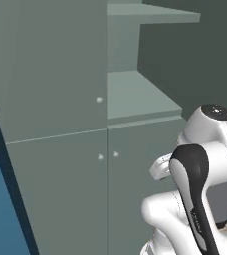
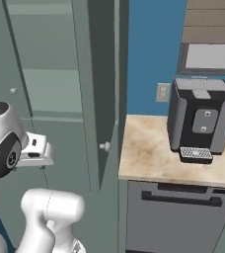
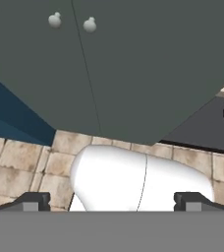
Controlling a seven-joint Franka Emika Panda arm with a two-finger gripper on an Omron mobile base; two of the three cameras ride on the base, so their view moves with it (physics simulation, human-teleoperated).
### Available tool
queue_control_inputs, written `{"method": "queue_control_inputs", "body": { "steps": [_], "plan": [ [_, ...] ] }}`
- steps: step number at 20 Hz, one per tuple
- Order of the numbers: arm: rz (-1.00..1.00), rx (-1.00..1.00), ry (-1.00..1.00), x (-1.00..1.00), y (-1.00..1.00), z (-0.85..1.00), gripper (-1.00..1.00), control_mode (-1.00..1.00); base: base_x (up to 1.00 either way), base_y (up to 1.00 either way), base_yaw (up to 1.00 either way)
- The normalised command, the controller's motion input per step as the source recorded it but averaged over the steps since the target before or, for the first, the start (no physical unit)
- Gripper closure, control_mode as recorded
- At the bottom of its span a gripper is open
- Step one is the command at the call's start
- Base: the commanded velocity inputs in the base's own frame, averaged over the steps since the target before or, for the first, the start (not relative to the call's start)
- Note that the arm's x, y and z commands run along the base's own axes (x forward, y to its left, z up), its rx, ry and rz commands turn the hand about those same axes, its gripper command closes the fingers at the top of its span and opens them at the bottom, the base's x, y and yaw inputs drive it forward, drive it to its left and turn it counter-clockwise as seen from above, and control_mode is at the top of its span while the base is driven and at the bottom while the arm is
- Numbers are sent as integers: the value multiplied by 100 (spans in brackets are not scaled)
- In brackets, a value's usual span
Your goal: Open the cabinet. Pick the sponge and place it next to the sink. Then close the cabinet.
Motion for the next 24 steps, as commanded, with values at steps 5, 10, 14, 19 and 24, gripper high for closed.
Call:
{"method": "queue_control_inputs", "body": {
  "steps": [5,10,14,19,24],
  "plan": [
    [0,0,0,0,0,0,-100,100,-17,0,-4],
    [0,0,0,0,0,0,-100,100,-47,0,0],
    [0,0,0,0,0,0,-100,100,6,-12,-4],
    [0,0,0,0,0,0,-100,100,34,-22,-7],
    [0,0,0,0,0,0,-100,100,10,-15,-4]
  ]
}}
